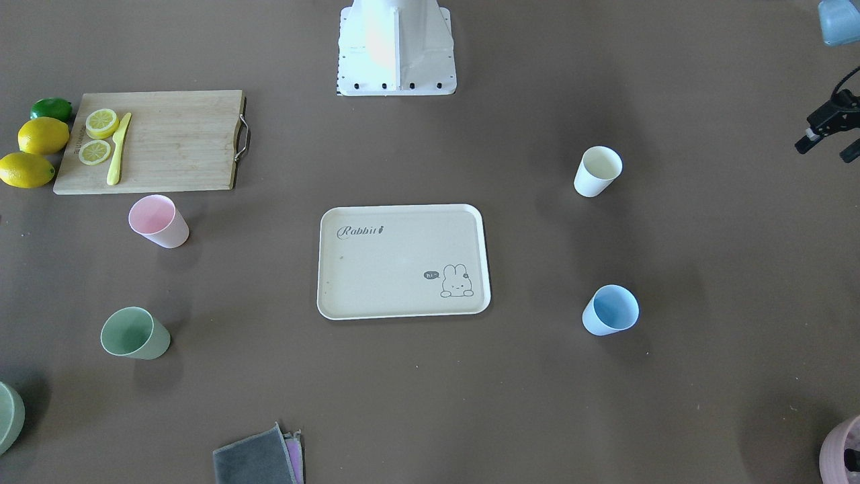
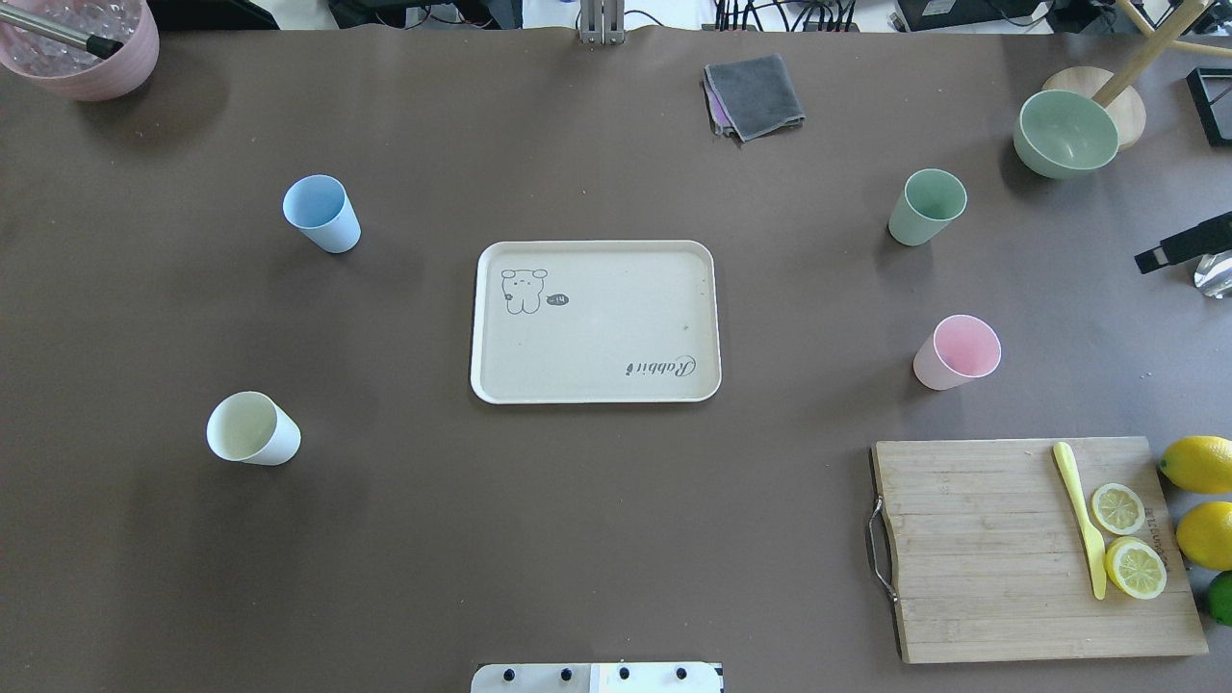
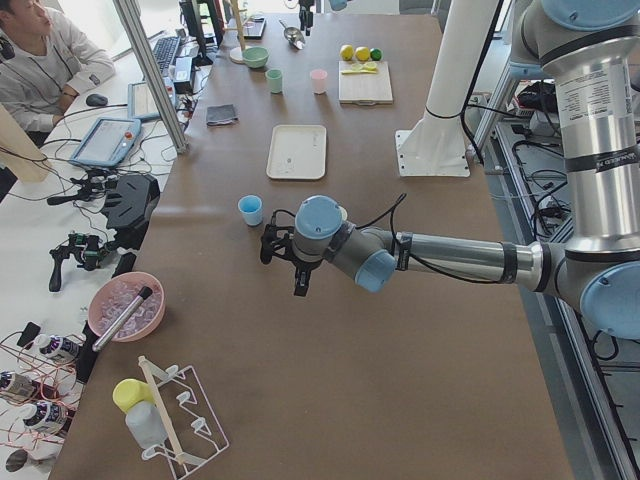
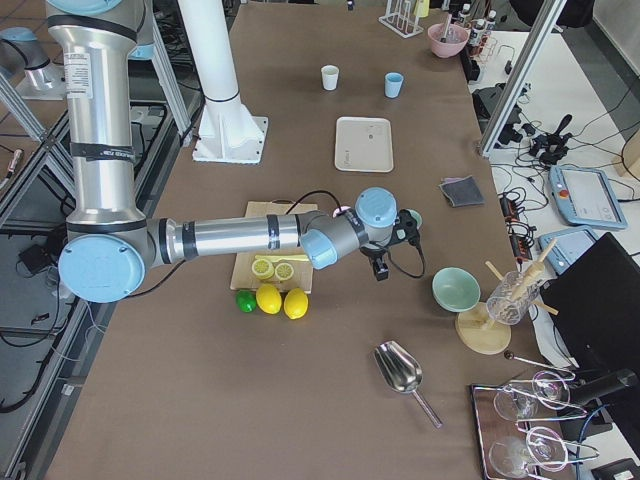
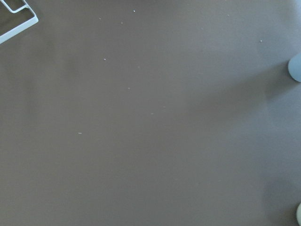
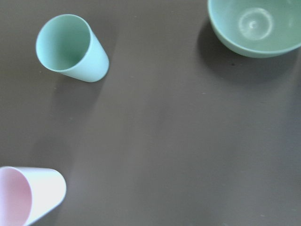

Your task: Place all cups on tray

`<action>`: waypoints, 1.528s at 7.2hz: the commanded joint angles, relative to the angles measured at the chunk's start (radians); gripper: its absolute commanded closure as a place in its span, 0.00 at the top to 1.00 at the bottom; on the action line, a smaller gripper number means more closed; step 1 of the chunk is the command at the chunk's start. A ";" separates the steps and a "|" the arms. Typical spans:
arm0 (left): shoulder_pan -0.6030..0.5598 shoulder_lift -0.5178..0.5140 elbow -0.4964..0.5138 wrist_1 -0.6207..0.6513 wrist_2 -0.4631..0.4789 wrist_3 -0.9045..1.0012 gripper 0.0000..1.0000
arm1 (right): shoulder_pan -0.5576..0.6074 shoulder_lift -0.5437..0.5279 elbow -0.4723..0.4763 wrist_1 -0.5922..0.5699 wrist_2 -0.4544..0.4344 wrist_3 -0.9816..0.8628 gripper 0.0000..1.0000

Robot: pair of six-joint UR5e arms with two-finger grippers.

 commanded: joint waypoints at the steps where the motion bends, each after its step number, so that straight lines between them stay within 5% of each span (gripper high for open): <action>1: 0.192 -0.035 -0.099 -0.004 0.145 -0.240 0.98 | -0.186 0.053 0.091 0.004 -0.070 0.259 1.00; 3: 0.300 -0.097 -0.098 -0.001 0.215 -0.369 0.98 | -0.312 0.073 0.099 0.004 -0.198 0.329 0.94; 8: 0.314 -0.114 -0.096 0.001 0.236 -0.440 0.98 | -0.310 0.001 0.097 0.001 -0.203 0.243 0.77; 9: 0.314 -0.114 -0.096 0.001 0.236 -0.440 0.98 | -0.323 -0.010 0.090 0.001 -0.207 0.234 0.66; 11: 0.314 -0.114 -0.095 0.001 0.236 -0.440 0.98 | -0.348 0.001 0.074 0.001 -0.218 0.243 0.00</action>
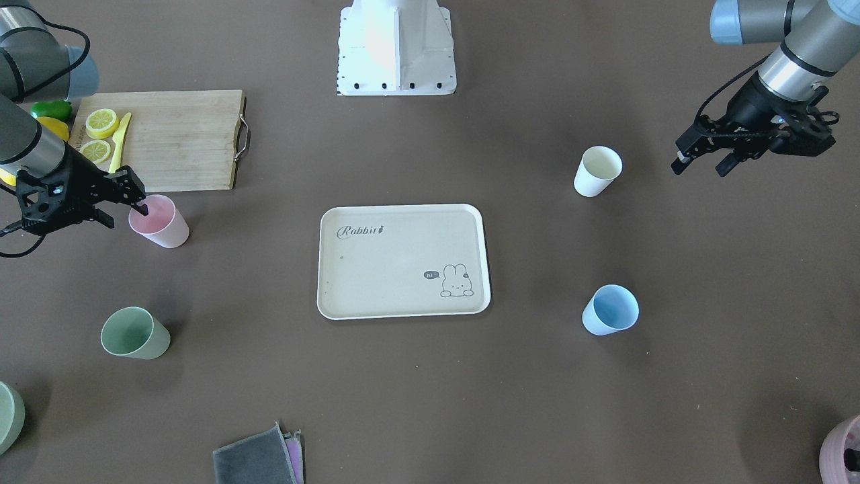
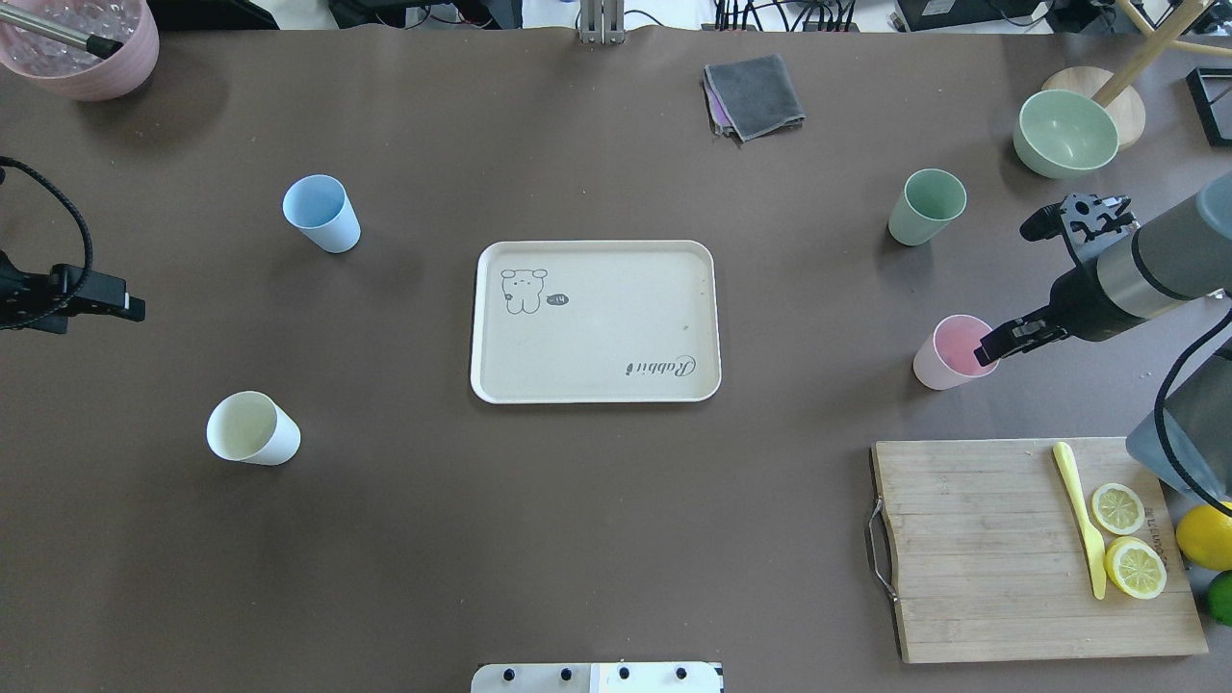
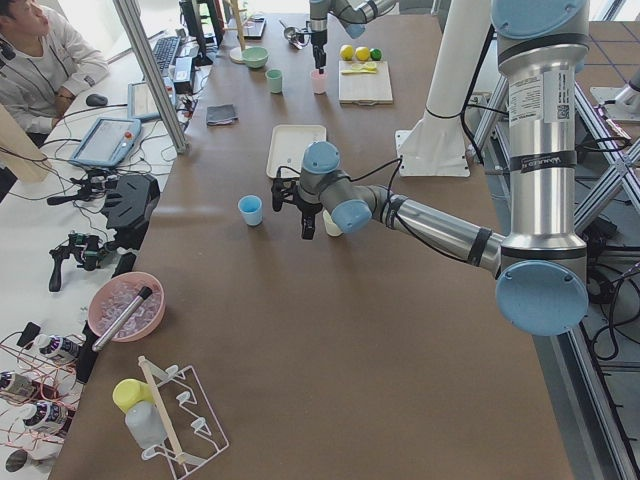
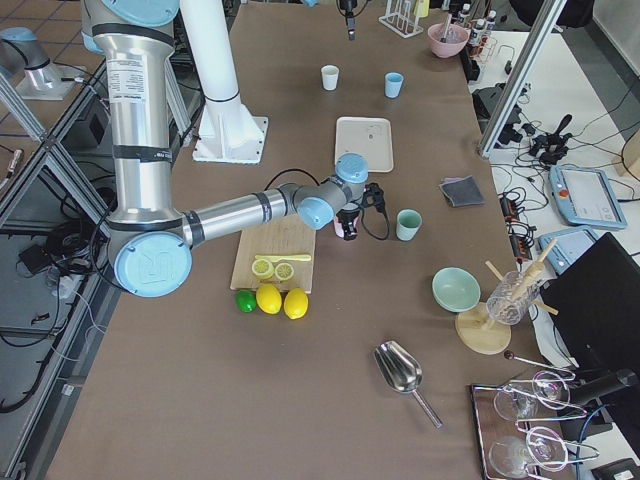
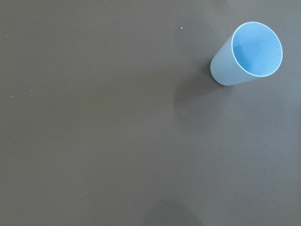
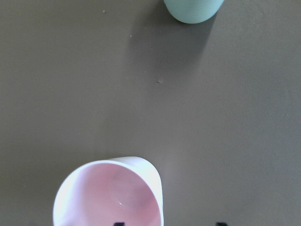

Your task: Place all cups on tray

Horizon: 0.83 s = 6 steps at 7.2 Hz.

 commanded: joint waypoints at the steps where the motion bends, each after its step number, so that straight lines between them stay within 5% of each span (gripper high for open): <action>1: 0.000 -0.005 0.002 0.001 0.002 -0.001 0.98 | -0.013 0.008 -0.015 0.000 0.011 0.003 0.00; 4: 0.093 0.044 0.017 -0.003 0.071 -0.005 0.98 | -0.015 0.083 -0.028 -0.014 0.031 0.024 0.00; 6: 0.197 0.034 -0.001 -0.003 0.127 -0.032 0.98 | -0.041 0.217 -0.026 -0.025 0.061 0.205 0.00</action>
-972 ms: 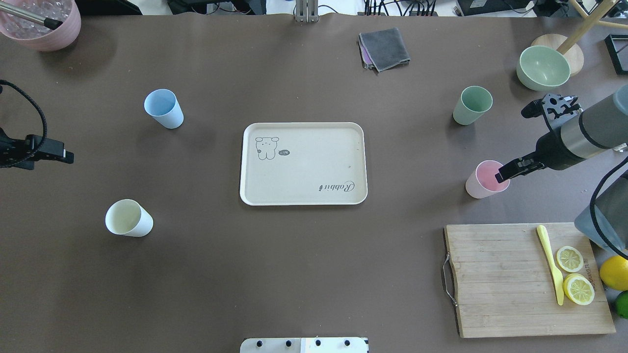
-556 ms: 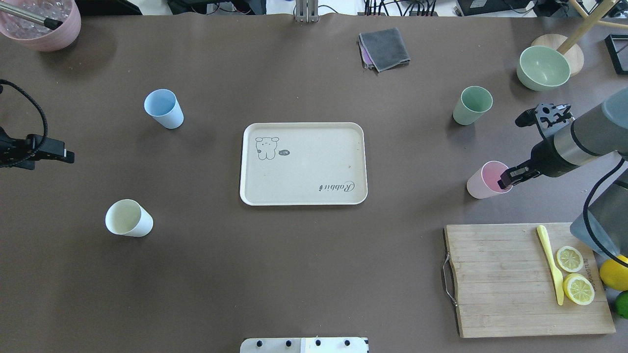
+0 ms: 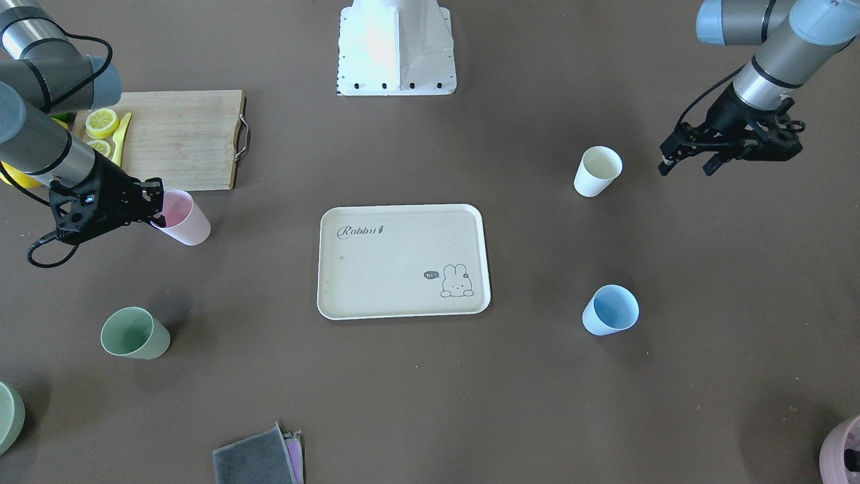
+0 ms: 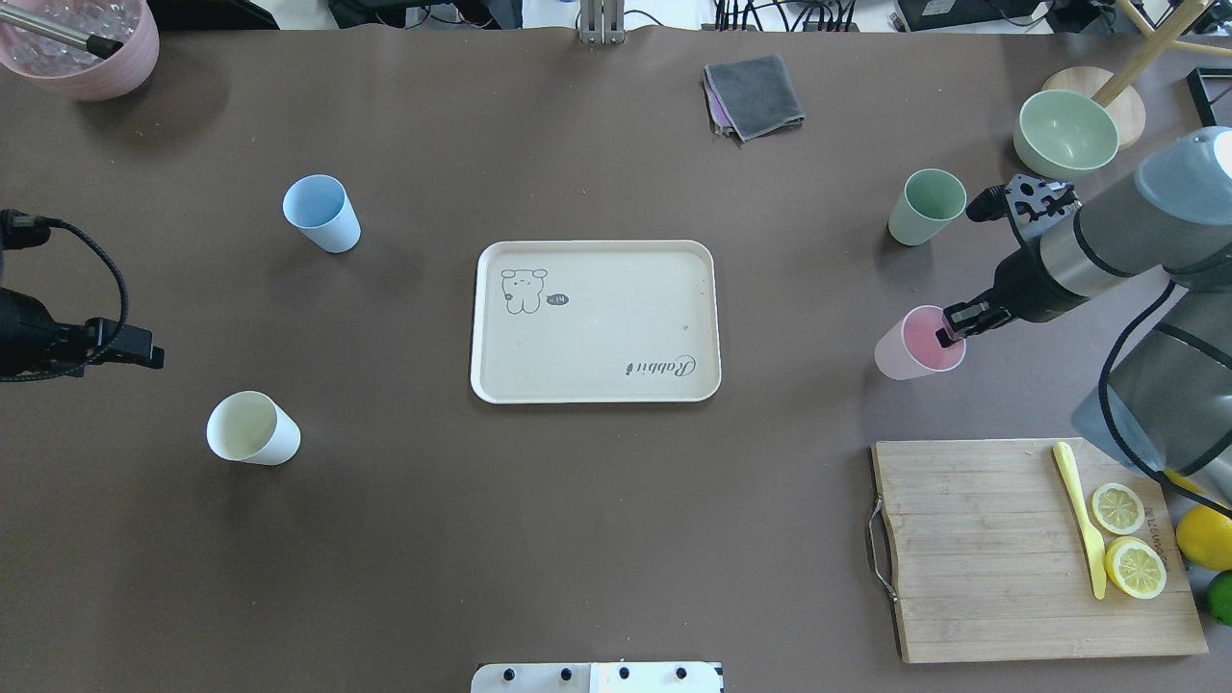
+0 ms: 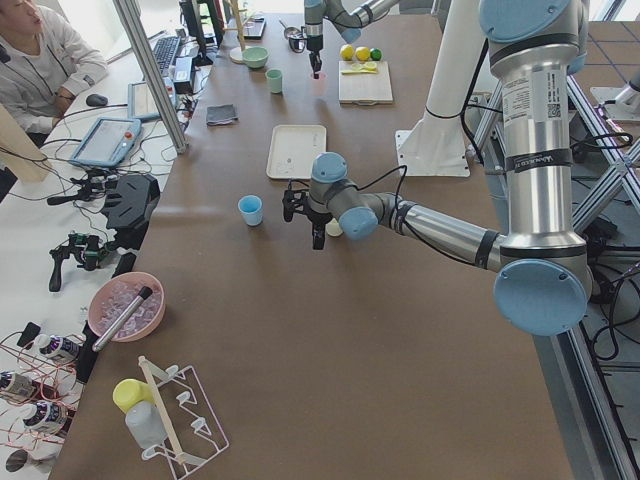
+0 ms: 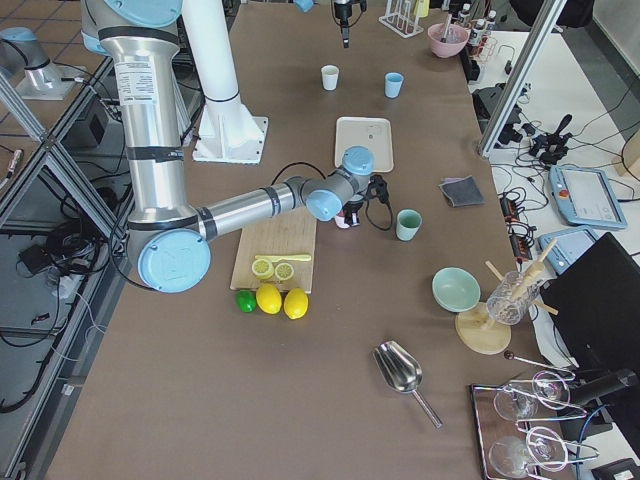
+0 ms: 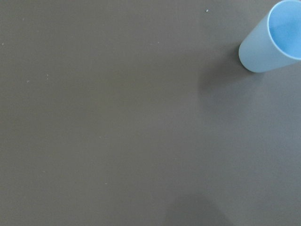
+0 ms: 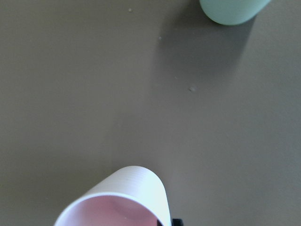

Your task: Place all cups on tray

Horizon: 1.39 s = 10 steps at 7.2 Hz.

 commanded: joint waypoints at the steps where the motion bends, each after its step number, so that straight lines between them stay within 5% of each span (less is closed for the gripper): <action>1: 0.093 -0.009 -0.018 0.000 0.043 -0.020 0.97 | -0.057 0.153 -0.003 -0.051 -0.009 0.146 0.00; 4: 0.171 -0.030 -0.020 0.000 0.074 -0.066 0.79 | -0.200 0.339 -0.046 -0.173 -0.168 0.226 0.00; 5: 0.208 -0.059 -0.011 0.001 0.109 -0.115 0.64 | -0.234 0.393 -0.090 -0.173 -0.189 0.254 0.00; 6: 0.219 -0.073 -0.003 0.004 0.117 -0.136 0.19 | -0.258 0.395 -0.092 -0.173 -0.221 0.275 0.00; 7: 0.219 -0.076 0.005 0.004 0.115 -0.131 0.00 | -0.269 0.397 -0.095 -0.176 -0.229 0.281 0.00; 8: 0.219 -0.101 0.029 0.006 0.114 -0.131 0.00 | -0.281 0.403 -0.100 -0.176 -0.236 0.283 0.00; 9: 0.219 -0.105 0.026 0.007 0.106 -0.129 0.00 | -0.287 0.415 -0.101 -0.195 -0.246 0.283 0.11; 10: 0.213 -0.130 0.013 0.031 0.103 -0.132 0.00 | -0.286 0.423 -0.094 -0.200 -0.246 0.283 0.99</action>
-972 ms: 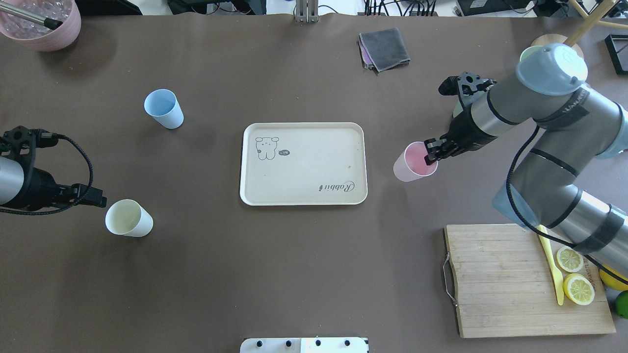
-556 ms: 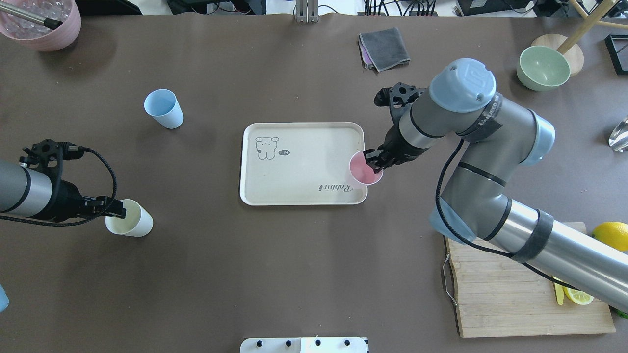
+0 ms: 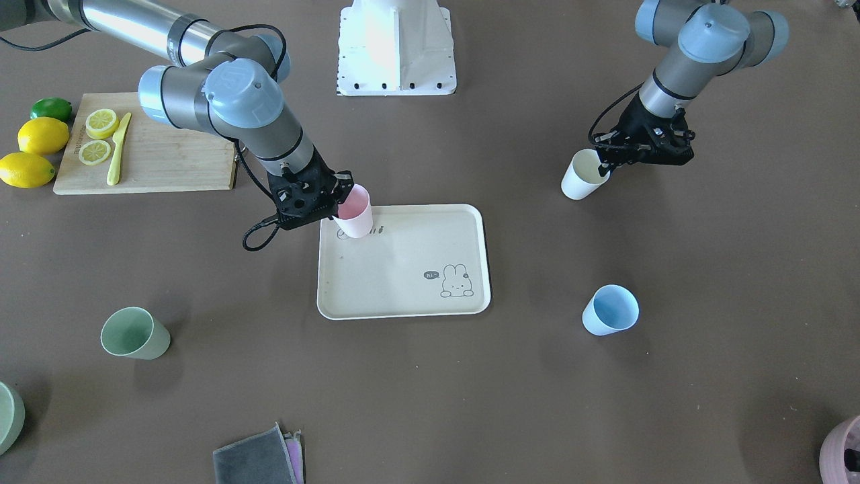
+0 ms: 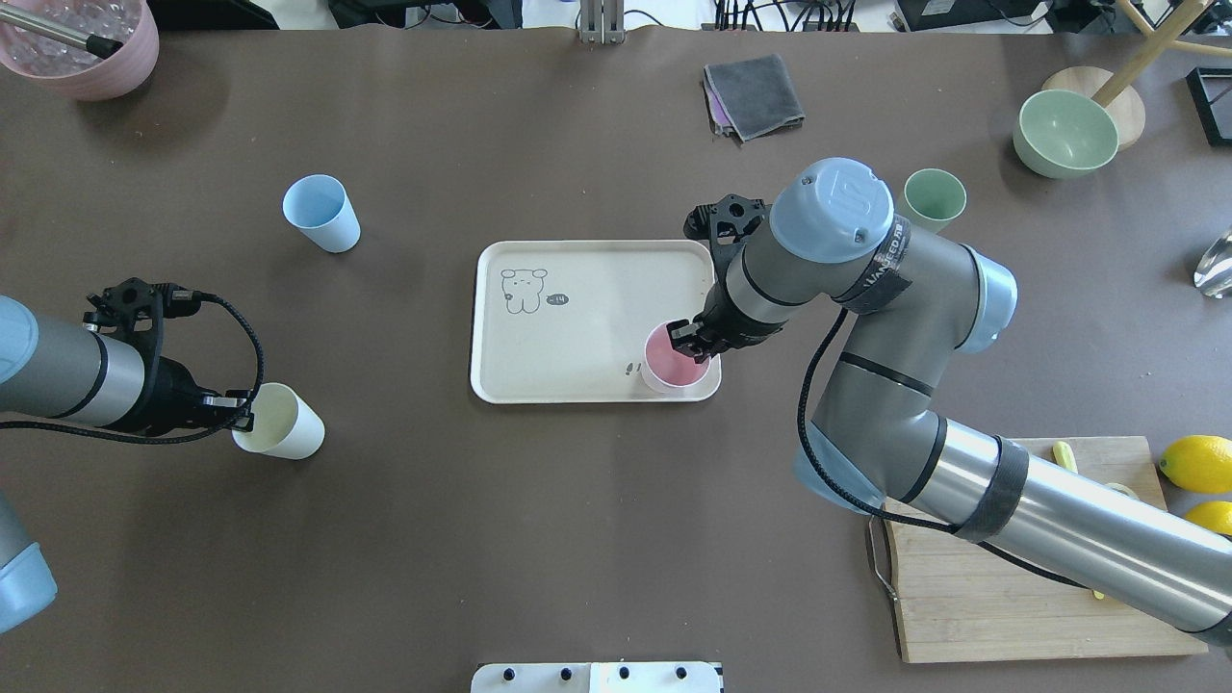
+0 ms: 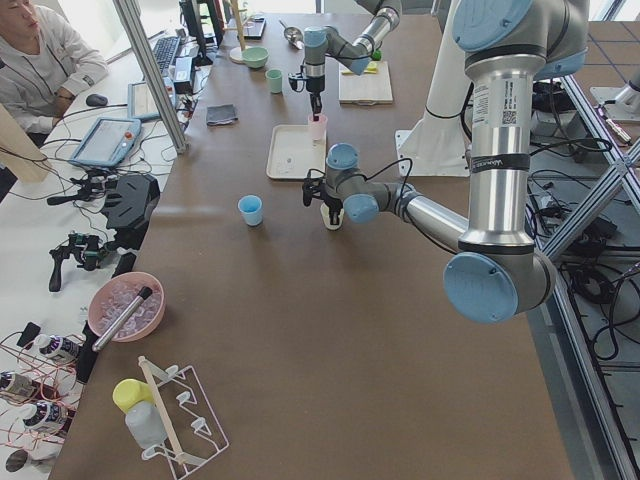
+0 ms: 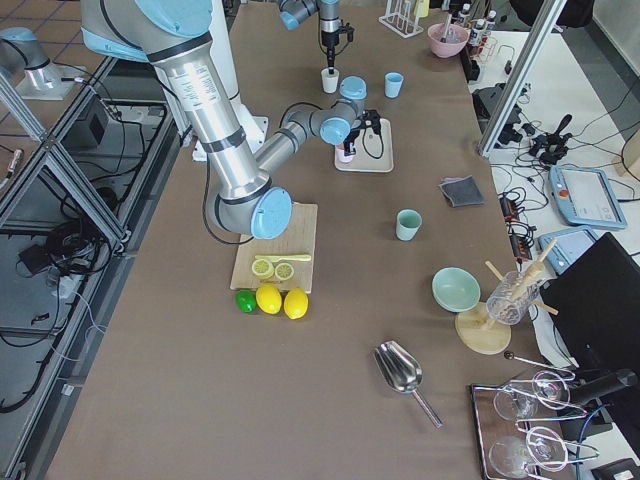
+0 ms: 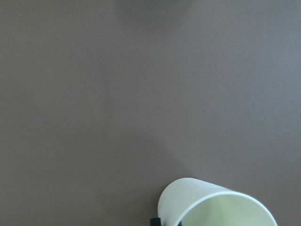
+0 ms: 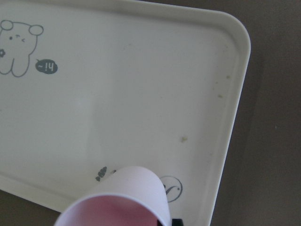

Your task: Place all cups on tray

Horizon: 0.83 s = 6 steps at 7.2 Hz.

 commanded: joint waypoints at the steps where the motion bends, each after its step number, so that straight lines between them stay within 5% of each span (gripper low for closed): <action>1: -0.018 -0.111 -0.009 0.100 -0.007 -0.002 0.00 | 0.019 0.014 0.015 -0.012 0.006 -0.002 1.00; 3: -0.024 -0.355 0.023 0.336 -0.001 -0.017 0.00 | 0.193 -0.011 0.026 -0.050 0.167 -0.078 1.00; 6: -0.014 -0.562 0.183 0.359 0.027 -0.125 0.00 | 0.409 -0.110 -0.059 -0.050 0.254 -0.406 1.00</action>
